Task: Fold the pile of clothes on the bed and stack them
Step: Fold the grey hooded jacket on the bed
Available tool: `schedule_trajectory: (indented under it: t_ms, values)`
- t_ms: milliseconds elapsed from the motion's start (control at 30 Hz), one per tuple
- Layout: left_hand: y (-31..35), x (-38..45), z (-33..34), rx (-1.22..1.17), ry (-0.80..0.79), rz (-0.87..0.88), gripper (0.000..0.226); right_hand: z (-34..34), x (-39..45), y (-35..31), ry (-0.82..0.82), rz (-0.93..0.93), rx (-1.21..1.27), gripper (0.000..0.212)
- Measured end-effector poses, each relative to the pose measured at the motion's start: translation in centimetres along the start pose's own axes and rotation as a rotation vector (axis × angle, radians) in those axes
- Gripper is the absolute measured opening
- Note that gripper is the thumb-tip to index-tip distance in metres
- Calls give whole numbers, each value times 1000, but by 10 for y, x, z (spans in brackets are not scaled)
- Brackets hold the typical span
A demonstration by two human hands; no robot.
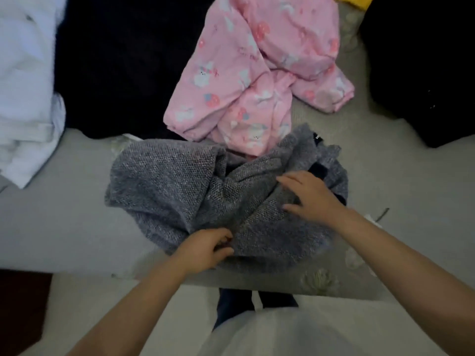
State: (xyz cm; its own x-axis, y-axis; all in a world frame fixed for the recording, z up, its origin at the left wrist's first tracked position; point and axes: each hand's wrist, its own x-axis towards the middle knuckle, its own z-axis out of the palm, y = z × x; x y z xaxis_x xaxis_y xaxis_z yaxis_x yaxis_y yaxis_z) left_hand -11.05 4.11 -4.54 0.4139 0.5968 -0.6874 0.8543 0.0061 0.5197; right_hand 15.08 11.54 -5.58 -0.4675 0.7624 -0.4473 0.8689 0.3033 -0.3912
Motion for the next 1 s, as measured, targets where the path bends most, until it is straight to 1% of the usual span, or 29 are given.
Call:
schedule_trajectory:
  t_ms: [33, 67, 100, 133, 167, 200, 233, 267, 333, 367, 400, 433, 467, 500, 533, 600, 633, 667, 700, 767, 800, 867, 900, 933, 1000]
  values:
    - [-2, -5, -4, 1, 159, 6, 33, -5, 25, -8, 23, -33, -88, 75]
    - [-2, -10, -10, 24, 323, -2, 30, -10, 50, -17, 2, -37, -167, 80]
    - [-4, -11, -16, 51, 480, -21, 29, -13, 71, -25, -50, -30, -229, 79]
    - [-6, -10, -24, 77, 619, -52, 31, -16, 88, -30, -113, -20, -278, 72]
    - [-9, -6, -32, 95, 720, -100, 36, -18, 101, -34, -175, -15, -312, 61]
    - [-11, 0, -42, 102, 771, -159, 44, -19, 108, -36, -209, -29, -331, 49]
    - [-12, 9, -52, 98, 782, -221, 53, -18, 109, -37, -209, -54, -337, 40]
    - [-13, 19, -63, 84, 761, -287, 62, -16, 103, -36, -175, -84, -330, 33]
    - [-15, 44, -83, 97, 665, -409, 73, -11, 75, -32, -95, -130, -317, 24]
    - [-15, 57, -89, 131, 604, -451, 70, -9, 56, -30, -102, -129, -322, 23]
    - [-13, 66, -93, 169, 553, -470, 59, -7, 38, -27, -134, -109, -324, 25]
    - [-9, 70, -94, 192, 541, -471, 41, -5, 19, -25, -178, -78, -324, 27]
    - [-6, 71, -92, 187, 573, -453, 26, -3, 2, -23, -203, -51, -310, 30]
    - [-6, 68, -89, 158, 635, -427, 19, -2, -13, -22, -207, -30, -285, 32]
    - [-9, 61, -84, 108, 716, -409, 19, 0, -25, -21, -195, -23, -264, 32]
    - [-19, 25, -74, 7, 888, -386, 25, 5, -44, -24, -205, -35, -251, 33]
    - [-28, 1, -66, -8, 928, -389, 32, 8, -52, -28, -245, -43, -237, 33]
    - [-37, -24, -56, 4, 918, -408, 41, 12, -58, -33, -302, -54, -222, 33]
    - [-46, -50, -43, 29, 860, -454, 47, 17, -63, -39, -371, -70, -215, 34]
    - [-59, -95, -14, 51, 696, -600, 53, 27, -66, -54, -505, -125, -229, 37]
    - [-63, -112, 2, 38, 635, -667, 53, 29, -62, -61, -552, -160, -245, 37]
    - [-64, -133, 31, 12, 564, -776, 50, 28, -47, -73, -581, -237, -291, 37]
    - [-62, -142, 45, -5, 549, -825, 46, 27, -35, -80, -562, -276, -297, 38]
    - [-60, -144, 55, -20, 533, -850, 43, 24, -22, -86, -505, -294, -278, 38]
    - [-57, -145, 72, -48, 463, -881, 40, 18, 5, -100, -332, -306, -208, 41]
